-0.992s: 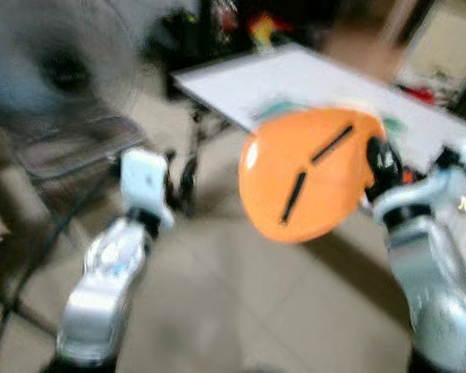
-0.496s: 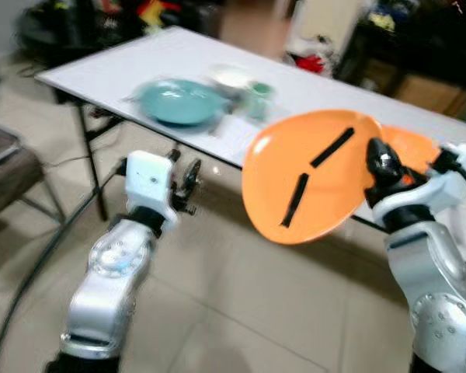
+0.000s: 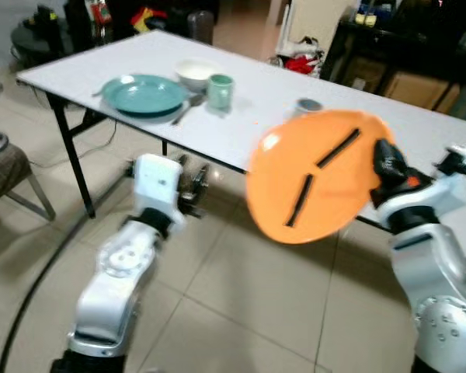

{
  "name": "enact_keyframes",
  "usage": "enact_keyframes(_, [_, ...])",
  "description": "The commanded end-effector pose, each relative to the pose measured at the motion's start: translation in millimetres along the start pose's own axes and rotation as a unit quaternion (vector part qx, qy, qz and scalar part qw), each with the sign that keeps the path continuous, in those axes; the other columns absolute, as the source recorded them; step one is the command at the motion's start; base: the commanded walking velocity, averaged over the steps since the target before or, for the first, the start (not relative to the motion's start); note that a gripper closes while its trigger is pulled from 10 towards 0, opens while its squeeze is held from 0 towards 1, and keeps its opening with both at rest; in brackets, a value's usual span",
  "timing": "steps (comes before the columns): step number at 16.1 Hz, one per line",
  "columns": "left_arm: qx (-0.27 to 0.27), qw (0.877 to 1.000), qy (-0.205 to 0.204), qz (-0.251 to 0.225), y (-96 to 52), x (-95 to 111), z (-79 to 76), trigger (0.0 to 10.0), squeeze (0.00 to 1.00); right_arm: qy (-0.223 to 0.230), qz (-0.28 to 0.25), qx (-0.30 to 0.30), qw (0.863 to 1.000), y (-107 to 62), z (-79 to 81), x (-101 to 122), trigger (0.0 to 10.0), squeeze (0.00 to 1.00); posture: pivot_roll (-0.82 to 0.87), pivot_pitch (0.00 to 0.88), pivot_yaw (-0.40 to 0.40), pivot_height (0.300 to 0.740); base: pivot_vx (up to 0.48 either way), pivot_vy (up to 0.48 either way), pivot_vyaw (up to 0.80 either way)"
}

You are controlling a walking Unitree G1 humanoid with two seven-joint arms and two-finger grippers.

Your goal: Setting the table

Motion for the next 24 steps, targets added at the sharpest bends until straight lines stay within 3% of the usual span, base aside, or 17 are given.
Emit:
enact_keyframes(1, [0.007, 1.000, 0.008, -0.006, 2.4, 4, 5.9, 10.0, 0.00, 0.012, -0.004, 0.020, 1.000, 1.6, 10.1, 3, 10.0, 0.00, -0.01, 0.000, -0.089, 0.740, 0.000, 0.000, -0.61])
enact_keyframes(4, [0.005, 1.000, -0.002, -0.011, 3.4, 6, 6.9, 10.0, 0.00, 0.027, 0.012, 0.020, 0.999, 6.4, 8.3, -4, 10.0, 0.00, 0.00, 0.000, -0.092, 0.740, 0.000, 0.000, -0.80])
enact_keyframes(9, [0.018, 1.000, 0.003, -0.013, 2.6, 7, 16.7, 10.0, 0.00, 0.030, 0.039, 0.024, 0.999, 8.9, 5.2, -14, 10.0, 0.00, 0.01, 0.000, -0.101, 0.740, 0.000, 0.000, -0.09])
enact_keyframes(24, [0.015, 1.000, -0.001, -0.005, -0.9, 3, 20.6, 10.0, 0.00, 0.002, 0.067, 0.045, 0.997, 5.3, 13.7, -26, 10.0, 0.00, 0.01, 0.000, -0.102, 0.740, 0.290, 0.000, -0.11])
Point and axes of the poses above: a point about 5 cm out from each wrist's last joint towards the gripper, its own y axis pointing out of the wrist towards the gripper, its own x axis along the axis of the wrist's last joint, z = x × y, the point moved 4 cm from there along y, pointing out of the wrist towards the gripper, and after that the axes turned 10 degrees about y, right-handed, at the moved point
